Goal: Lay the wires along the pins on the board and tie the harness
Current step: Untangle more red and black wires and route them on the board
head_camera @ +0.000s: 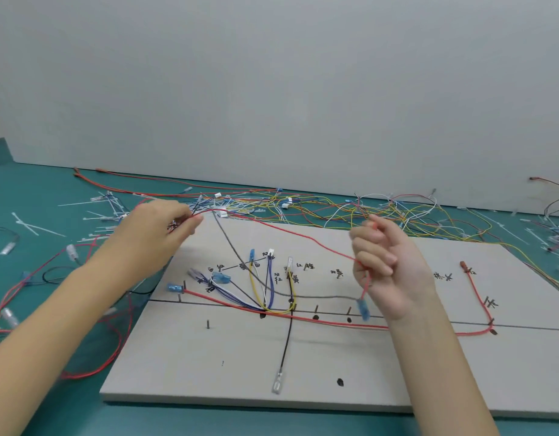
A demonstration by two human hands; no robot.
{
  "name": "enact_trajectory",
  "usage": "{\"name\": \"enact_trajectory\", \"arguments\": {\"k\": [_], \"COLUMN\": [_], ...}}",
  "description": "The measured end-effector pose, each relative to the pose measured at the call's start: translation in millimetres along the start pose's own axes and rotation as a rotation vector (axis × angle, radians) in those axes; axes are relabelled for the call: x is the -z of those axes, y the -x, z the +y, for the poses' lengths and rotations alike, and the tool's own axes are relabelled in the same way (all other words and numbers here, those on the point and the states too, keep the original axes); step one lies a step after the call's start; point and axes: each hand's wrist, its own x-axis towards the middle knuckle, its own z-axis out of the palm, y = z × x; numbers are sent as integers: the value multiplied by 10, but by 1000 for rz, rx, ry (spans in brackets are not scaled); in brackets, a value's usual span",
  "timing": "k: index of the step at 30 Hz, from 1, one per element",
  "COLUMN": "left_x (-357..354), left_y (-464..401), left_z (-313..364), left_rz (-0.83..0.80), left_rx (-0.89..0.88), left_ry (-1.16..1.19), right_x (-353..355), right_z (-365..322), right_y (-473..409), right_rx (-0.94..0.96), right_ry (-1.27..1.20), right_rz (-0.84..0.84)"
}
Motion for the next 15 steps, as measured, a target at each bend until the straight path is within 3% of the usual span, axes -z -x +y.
{"name": "enact_trajectory", "arguments": {"k": [6,12,15], "left_x": [-48,-95,-142], "left_y": [77,121,135], "left_z": [318,522,583], "left_rz": [-13,-21,-43], "left_rx": [-116,-224,-225], "left_ry": [113,-97,-124], "right_x": [-141,-382,-485], "right_z": [324,594,840], "right_y": [-28,6,26], "right_rx": [-198,-359,-342], "right_ry": [648,1180,1407], "right_rz": [-21,-133,-156]}}
